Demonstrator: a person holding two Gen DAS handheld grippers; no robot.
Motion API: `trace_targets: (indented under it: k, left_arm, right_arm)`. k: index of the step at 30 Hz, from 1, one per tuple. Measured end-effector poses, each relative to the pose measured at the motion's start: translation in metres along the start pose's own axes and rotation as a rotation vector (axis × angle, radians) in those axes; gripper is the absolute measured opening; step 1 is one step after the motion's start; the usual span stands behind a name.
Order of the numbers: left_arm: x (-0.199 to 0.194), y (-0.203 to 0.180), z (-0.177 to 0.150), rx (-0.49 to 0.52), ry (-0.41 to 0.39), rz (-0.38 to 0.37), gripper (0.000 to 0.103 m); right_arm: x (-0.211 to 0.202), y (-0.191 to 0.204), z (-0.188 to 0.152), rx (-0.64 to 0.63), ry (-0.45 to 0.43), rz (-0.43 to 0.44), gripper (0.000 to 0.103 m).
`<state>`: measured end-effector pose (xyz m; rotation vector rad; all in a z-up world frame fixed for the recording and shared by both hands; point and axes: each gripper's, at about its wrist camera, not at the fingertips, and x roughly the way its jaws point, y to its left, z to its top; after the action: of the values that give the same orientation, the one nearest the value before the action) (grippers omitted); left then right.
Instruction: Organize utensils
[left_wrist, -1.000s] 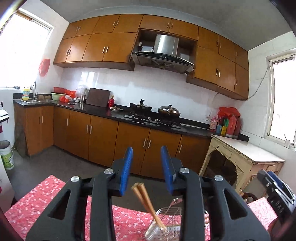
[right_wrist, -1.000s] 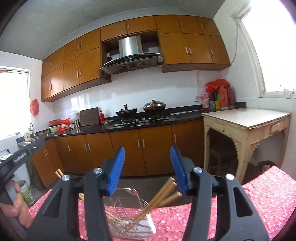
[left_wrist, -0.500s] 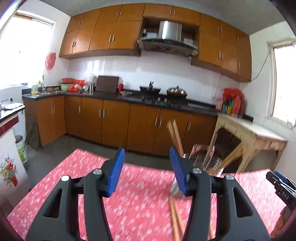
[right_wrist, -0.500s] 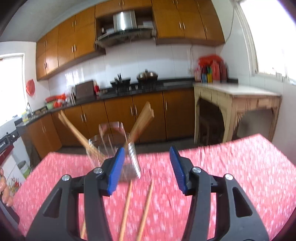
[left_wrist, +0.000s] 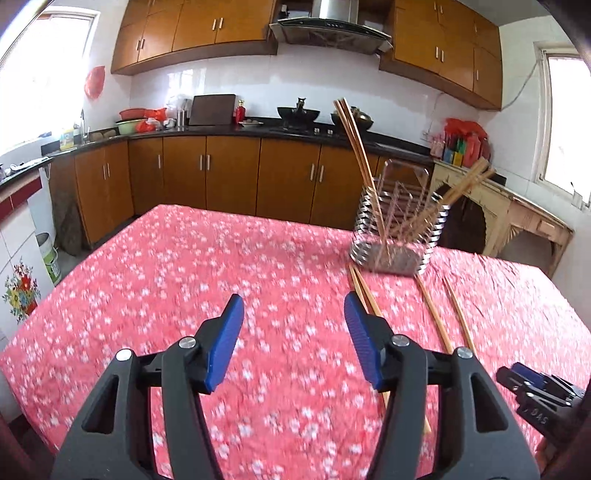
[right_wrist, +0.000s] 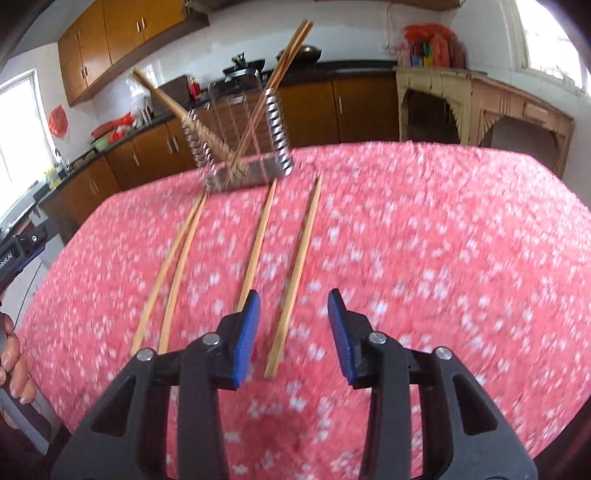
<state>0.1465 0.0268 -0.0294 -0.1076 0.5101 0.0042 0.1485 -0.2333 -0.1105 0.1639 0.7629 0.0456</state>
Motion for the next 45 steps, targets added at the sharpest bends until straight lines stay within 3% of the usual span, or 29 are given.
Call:
trace_targets:
  k: [11,14,28,34,36,42,45]
  left_arm:
    - [0.005,-0.022,-0.028,0.062,0.057,-0.049,0.059]
    - [0.008,-0.025,-0.034,0.062,0.08,-0.068,0.059]
    - [0.028,-0.051,-0.056,0.121,0.215,-0.132,0.059]
    - [0.037,-0.064,-0.063,0.159,0.285,-0.147,0.057]
    - [0.041,-0.07,-0.065,0.173,0.308,-0.146,0.05]
    - [0.052,-0.078,-0.064,0.2,0.342,-0.1,0.01]
    - [0.061,-0.07,-0.055,0.171,0.371,-0.086,0.007]
  right_arm:
    - [0.016,0.006,-0.005,-0.035,0.054,-0.052,0.026]
    - [0.019,0.006,-0.003,-0.051,0.056,-0.089,0.009]
    - [0.044,-0.091,0.045,0.206,0.096,-0.26,0.008]
    - [0.047,-0.123,0.054,0.282,0.095,-0.284,0.008]
    - [0.048,-0.125,0.055,0.284,0.094,-0.283,0.008]
    - [0.05,-0.125,0.056,0.281,0.088,-0.283,0.008]
    - [0.051,-0.127,0.058,0.284,0.086,-0.279,0.008]
